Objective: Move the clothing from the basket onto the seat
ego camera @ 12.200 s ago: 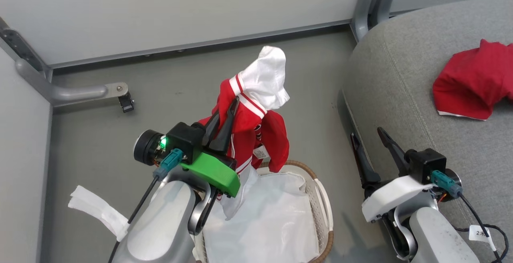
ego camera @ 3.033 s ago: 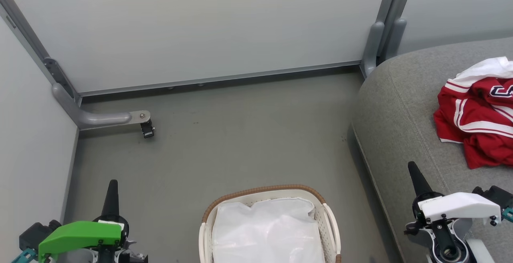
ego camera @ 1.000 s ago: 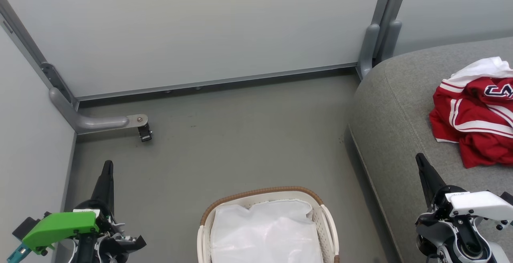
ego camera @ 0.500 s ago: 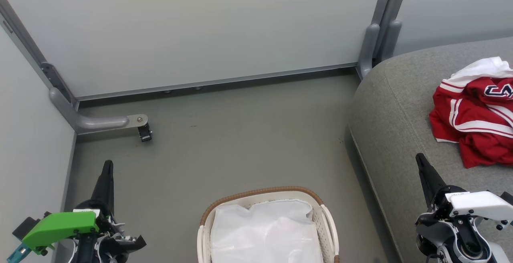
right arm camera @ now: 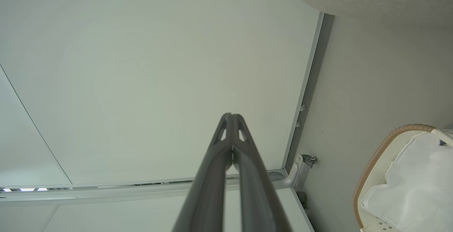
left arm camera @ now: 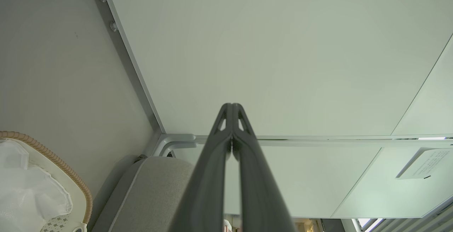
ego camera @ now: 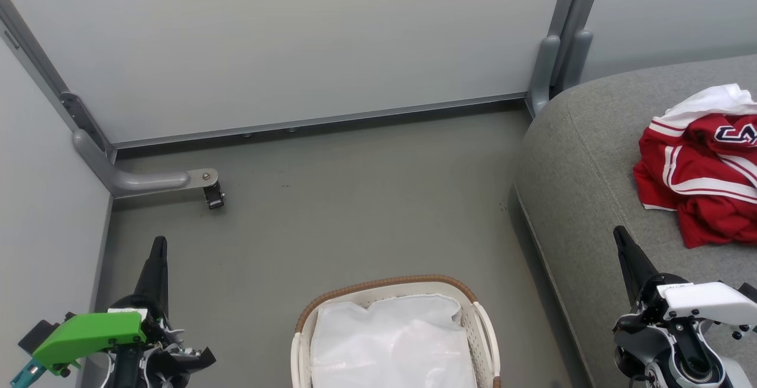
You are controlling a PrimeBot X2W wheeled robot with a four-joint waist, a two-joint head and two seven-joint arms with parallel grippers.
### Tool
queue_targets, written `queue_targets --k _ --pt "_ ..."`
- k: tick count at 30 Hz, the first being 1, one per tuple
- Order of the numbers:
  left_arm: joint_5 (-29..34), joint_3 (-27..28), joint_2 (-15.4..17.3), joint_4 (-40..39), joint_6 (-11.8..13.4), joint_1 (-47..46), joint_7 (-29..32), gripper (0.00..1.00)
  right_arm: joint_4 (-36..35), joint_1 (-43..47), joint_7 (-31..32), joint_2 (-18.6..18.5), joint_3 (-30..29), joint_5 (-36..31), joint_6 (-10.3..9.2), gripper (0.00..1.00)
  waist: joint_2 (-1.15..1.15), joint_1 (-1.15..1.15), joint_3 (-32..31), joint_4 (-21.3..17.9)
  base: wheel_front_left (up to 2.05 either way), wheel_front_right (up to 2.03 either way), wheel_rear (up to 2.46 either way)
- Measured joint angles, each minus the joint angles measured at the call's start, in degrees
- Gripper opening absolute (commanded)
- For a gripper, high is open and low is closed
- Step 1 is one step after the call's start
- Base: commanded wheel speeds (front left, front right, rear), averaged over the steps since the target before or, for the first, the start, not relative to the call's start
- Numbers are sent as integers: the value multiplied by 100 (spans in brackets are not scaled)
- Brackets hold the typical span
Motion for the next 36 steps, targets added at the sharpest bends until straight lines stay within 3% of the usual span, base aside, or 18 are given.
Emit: queue_targets --k 36 --pt "0 0 1 0 0 -1 0 0 0 0 0 0 0 0 0 0 0 0 0 0 0 0 0"
